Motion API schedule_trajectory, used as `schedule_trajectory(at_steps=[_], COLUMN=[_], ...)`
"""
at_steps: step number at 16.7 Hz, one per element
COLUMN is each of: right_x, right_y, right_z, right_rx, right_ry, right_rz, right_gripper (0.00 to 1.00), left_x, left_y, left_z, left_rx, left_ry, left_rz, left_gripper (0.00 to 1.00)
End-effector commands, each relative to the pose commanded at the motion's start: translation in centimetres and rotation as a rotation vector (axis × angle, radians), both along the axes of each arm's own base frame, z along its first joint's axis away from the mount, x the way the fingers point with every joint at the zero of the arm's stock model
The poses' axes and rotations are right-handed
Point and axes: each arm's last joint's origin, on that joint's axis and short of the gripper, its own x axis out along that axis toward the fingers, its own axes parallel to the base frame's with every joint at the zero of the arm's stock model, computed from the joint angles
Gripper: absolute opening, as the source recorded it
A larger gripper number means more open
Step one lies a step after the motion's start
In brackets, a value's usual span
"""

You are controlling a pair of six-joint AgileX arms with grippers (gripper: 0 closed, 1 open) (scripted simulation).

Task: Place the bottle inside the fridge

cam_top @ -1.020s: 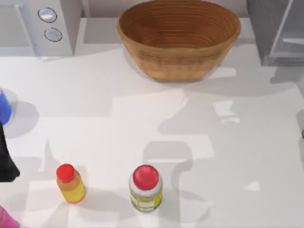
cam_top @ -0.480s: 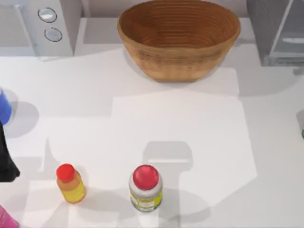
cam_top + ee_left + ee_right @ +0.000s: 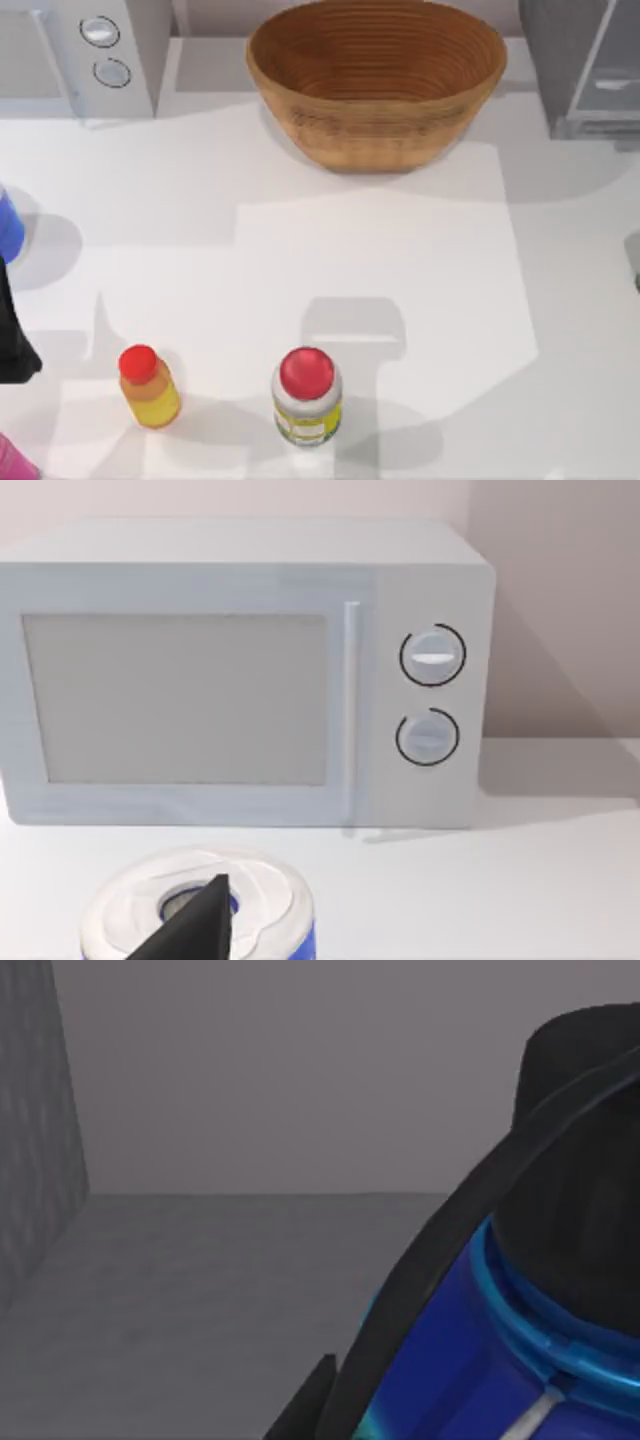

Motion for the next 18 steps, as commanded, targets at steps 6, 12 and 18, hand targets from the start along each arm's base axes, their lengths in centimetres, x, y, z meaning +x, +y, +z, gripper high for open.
schedule_trajectory(at_steps=[6, 12, 18], right_x=[6.3, 8.4, 8.4], right_y=[-0.8, -0.3, -0.3], right_z=[2.7, 1.1, 1.1], right_rx=[-0.025, -0.009, -0.009], right_ry=[-0.096, -0.041, -0.041], right_rz=[-0.012, -0.007, -0.007], right_gripper=[0.01, 0.01, 0.31], left_x=[0.0, 0.0, 0.0], left_y=[0.0, 0.0, 0.0], left_z=[0.0, 0.0, 0.0], left_rx=[0.0, 0.0, 0.0], left_ry=[0.0, 0.0, 0.0], left_rz=[0.0, 0.0, 0.0], left_gripper=[1.0, 1.0, 1.0])
